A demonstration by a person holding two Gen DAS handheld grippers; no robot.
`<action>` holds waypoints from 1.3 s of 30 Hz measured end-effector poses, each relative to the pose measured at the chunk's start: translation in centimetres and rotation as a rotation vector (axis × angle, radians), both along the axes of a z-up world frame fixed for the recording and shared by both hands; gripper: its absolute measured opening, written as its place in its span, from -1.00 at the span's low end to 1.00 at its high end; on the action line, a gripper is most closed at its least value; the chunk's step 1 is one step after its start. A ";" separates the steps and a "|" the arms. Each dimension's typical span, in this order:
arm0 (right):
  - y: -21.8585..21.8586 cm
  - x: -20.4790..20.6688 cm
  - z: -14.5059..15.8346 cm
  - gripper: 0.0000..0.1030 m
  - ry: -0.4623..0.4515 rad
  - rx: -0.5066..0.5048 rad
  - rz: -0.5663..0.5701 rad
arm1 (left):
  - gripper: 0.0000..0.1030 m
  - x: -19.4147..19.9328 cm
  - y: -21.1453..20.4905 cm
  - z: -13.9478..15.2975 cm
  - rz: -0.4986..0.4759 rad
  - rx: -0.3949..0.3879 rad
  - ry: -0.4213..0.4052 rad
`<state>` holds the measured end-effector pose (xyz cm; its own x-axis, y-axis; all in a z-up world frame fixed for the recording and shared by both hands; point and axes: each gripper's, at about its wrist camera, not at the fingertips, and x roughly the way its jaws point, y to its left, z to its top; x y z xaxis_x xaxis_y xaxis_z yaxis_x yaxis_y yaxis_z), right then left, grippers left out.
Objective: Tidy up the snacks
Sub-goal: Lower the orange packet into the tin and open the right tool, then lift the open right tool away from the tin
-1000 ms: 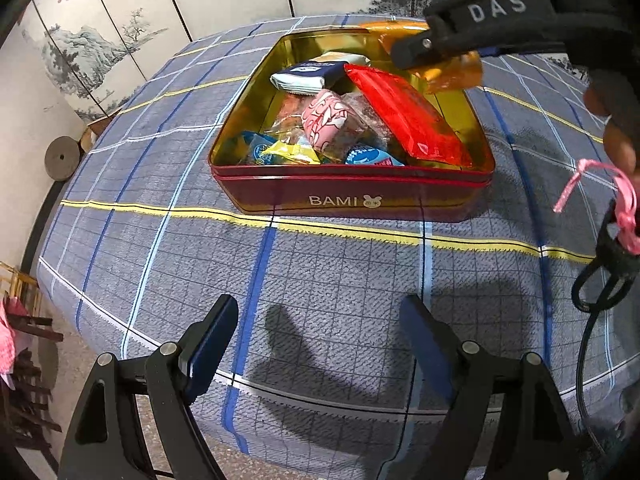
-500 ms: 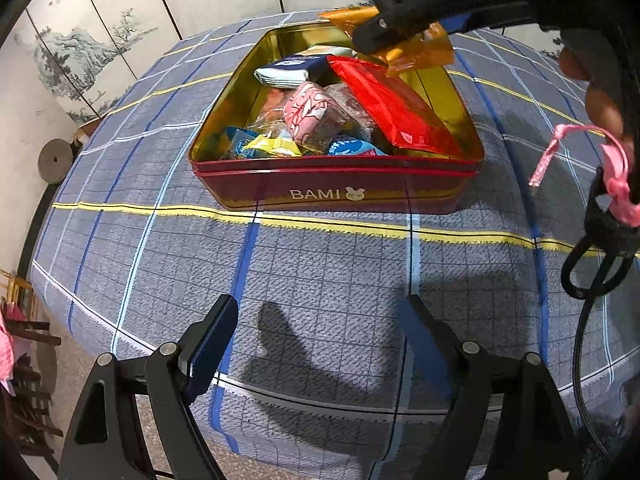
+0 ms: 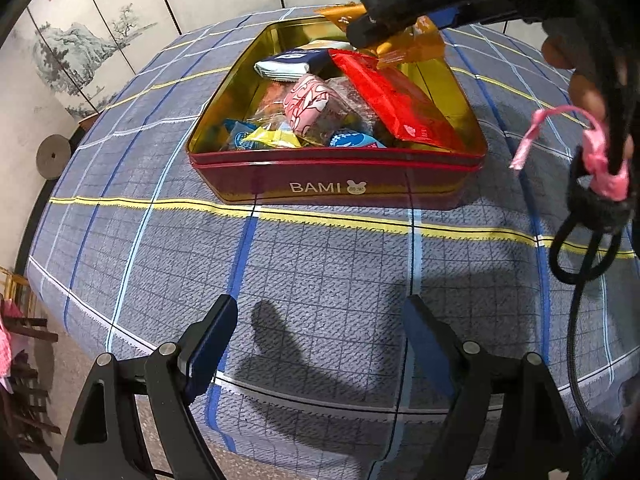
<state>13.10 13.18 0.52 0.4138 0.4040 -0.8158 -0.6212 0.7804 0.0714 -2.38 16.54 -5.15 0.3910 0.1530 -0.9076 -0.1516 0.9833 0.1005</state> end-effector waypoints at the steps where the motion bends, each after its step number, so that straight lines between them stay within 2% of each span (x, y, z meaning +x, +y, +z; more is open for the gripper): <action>1: 0.1 0.1 -0.2 -0.32 -0.001 -0.003 -0.003 | 0.58 0.0 0.1 0.0 0.004 -0.001 0.000; 19: 0.3 1.1 -1.9 -0.28 0.025 -0.001 -0.044 | 0.59 -0.5 2.4 0.4 0.066 -0.011 -0.004; 27: 0.2 0.8 -1.8 0.07 0.016 -0.016 -0.058 | 0.61 -1.0 1.9 1.0 0.071 -0.001 -0.015; 31: -0.1 0.4 -1.2 0.13 0.009 -0.004 -0.065 | 0.63 -1.1 1.8 1.3 0.071 0.003 -0.021; 33: -0.4 0.1 -0.7 0.24 0.004 0.004 -0.069 | 0.63 -1.2 1.6 1.4 0.070 0.005 -0.021; 37: -1.3 -1.0 0.5 0.28 -0.031 0.010 -0.094 | 0.64 -1.2 1.5 1.6 0.070 0.006 -0.026; 39: -1.9 -1.3 1.1 0.39 -0.041 0.015 -0.113 | 0.64 -1.2 1.3 1.8 0.072 0.008 -0.031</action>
<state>11.83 11.30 1.61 0.4903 0.3654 -0.7912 -0.5322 0.8445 0.0602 -3.58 17.89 -3.32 0.4070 0.1890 -0.8937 -0.2247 0.9690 0.1026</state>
